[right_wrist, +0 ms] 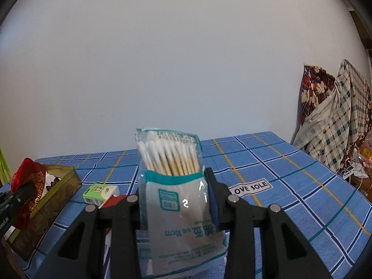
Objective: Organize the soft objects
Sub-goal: 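Carry the red pouch and cotton swab pack over the tin tray with both tools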
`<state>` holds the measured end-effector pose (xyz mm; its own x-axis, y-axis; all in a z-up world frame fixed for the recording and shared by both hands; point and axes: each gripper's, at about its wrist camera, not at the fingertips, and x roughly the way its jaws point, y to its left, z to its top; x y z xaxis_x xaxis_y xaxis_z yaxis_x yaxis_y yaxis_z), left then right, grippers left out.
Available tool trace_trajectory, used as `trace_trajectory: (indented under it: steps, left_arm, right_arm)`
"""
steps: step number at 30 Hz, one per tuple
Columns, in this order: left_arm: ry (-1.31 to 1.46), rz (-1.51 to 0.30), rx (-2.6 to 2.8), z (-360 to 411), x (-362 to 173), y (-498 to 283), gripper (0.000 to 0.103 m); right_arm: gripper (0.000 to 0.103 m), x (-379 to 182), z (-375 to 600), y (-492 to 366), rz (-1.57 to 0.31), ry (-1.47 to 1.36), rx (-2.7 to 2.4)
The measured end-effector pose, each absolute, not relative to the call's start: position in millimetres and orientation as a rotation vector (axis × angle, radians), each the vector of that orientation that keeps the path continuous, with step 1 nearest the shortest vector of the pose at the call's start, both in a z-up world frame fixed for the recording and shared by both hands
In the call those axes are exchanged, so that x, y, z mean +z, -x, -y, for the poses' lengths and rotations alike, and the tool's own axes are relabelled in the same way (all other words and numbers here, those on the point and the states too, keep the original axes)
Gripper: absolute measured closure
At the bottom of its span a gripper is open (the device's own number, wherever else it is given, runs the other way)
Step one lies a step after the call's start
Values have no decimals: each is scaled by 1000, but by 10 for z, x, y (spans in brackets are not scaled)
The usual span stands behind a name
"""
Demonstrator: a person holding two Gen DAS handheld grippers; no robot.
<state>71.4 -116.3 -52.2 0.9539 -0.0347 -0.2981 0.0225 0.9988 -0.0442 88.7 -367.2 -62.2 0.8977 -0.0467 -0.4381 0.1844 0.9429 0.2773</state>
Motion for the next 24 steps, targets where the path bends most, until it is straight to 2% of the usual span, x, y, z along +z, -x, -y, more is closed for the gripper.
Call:
trace_trajectory:
  steps: [24]
  left_arm:
    - [44,-280,-10,1112,-508,-618,88]
  right_arm:
    - [66,-531,3433,-805,-406,-287,-79]
